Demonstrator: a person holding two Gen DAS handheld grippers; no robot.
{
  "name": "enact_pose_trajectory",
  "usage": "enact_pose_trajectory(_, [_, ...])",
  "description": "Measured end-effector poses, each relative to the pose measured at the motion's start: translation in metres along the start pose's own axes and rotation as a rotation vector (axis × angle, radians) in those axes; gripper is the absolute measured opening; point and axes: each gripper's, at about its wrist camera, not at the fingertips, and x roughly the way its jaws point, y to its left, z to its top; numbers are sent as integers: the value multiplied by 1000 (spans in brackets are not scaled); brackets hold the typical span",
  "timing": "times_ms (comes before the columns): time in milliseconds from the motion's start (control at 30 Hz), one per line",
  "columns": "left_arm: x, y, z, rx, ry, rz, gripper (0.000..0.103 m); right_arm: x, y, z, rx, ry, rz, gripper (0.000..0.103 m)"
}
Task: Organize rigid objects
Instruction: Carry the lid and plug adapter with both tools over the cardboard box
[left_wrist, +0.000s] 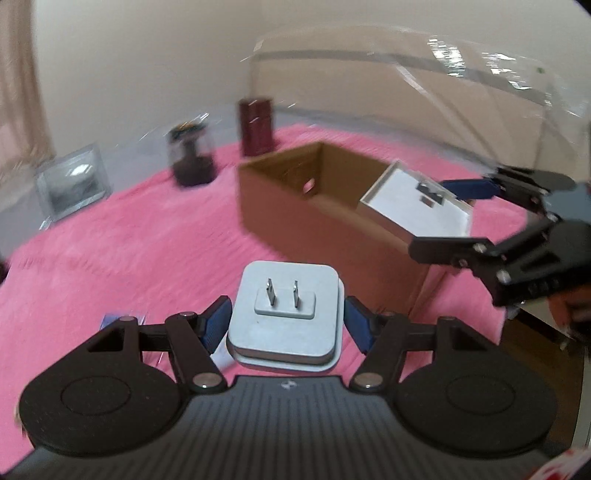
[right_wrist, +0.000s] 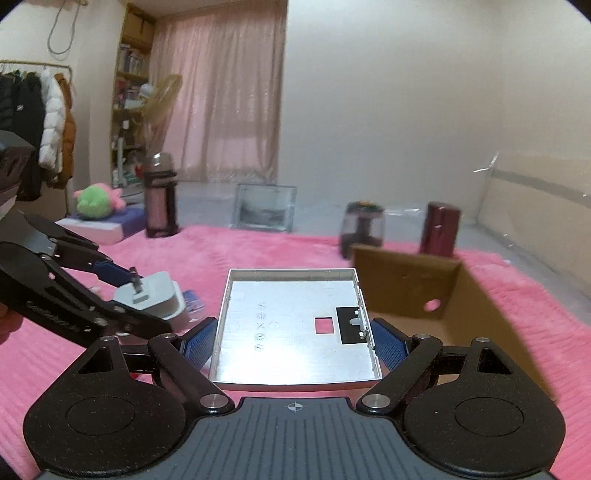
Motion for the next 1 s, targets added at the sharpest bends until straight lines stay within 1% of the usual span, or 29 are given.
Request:
enact_pose_trajectory(133, [15, -21, 38, 78, -34, -73, 62, 2, -59, 12, -21, 48, 14, 85])
enact_pose_trajectory(233, [34, -36, 63, 147, -39, -121, 62, 5, -96, 18, -80, 90, 24, 85])
enact_pose_trajectory(367, [67, -52, 87, 236, -16, -154, 62, 15, -138, 23, -140, 142, 57, 85])
enact_pose_trajectory(433, [82, -59, 93, 269, 2, -162, 62, 20, -151, 24, -173, 161, 78, 85])
enact_pose_trajectory(533, [99, -67, 97, 310, 33, -183, 62, 30, -162, 22, -246, 205, 117, 85])
enact_pose_trajectory(700, [129, -72, 99, 359, 89, -218, 62, 56, -168, 12, -394, 318, 194, 85])
enact_pose_trajectory(800, [145, -73, 102, 385, 117, -229, 62, 69, -170, 4, -448, 369, 216, 85])
enact_pose_trajectory(1000, [170, -75, 111, 427, 161, -254, 62, 96, -174, -6, -533, 431, 230, 85])
